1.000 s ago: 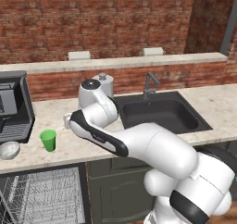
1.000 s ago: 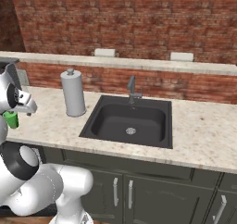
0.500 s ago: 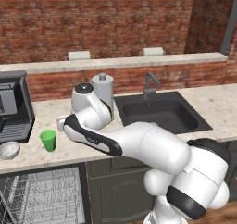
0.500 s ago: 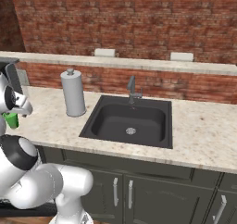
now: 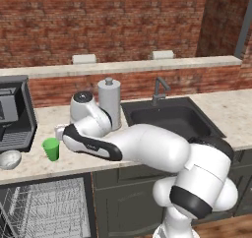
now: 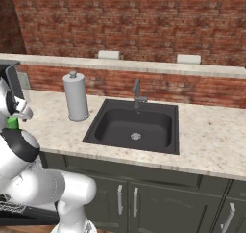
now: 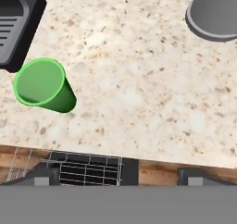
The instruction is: Pick up the cup and bowl from the counter, place them in the dishwasher, and close the dishwasher door.
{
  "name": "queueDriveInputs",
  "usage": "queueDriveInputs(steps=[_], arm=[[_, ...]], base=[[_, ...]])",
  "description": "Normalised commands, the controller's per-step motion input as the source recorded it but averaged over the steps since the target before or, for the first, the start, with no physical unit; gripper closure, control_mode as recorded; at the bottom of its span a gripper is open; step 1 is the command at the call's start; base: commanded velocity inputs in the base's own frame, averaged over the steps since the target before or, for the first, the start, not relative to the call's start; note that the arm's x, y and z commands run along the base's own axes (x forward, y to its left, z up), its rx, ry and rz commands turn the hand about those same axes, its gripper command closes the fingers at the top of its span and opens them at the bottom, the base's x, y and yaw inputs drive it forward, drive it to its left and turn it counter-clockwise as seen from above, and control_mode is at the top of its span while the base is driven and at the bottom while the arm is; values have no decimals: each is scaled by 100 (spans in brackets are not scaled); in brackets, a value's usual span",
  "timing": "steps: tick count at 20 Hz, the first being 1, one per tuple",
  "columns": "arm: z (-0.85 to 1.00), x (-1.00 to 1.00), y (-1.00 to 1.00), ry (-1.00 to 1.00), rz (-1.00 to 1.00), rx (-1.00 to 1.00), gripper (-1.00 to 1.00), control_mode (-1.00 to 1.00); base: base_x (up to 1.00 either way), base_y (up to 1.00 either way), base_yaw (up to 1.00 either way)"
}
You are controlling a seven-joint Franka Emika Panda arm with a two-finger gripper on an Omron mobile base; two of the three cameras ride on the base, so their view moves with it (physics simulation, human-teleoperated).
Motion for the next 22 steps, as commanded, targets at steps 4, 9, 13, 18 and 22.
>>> queueDriveInputs(steps=[4, 9, 13, 18, 22], arm=[[-17, 34, 22, 2, 0, 0, -100, -100], [-16, 25, 28, 1, 0, 0, -100, -100], [-12, 24, 29, 0, 0, 0, -100, -100], [-16, 26, 23, 2, 0, 0, -100, -100], [-25, 30, 13, 5, 0, 0, -100, -100]], base=[[0, 0, 0], [0, 0, 0], [0, 0, 0], [0, 0, 0], [0, 0, 0]])
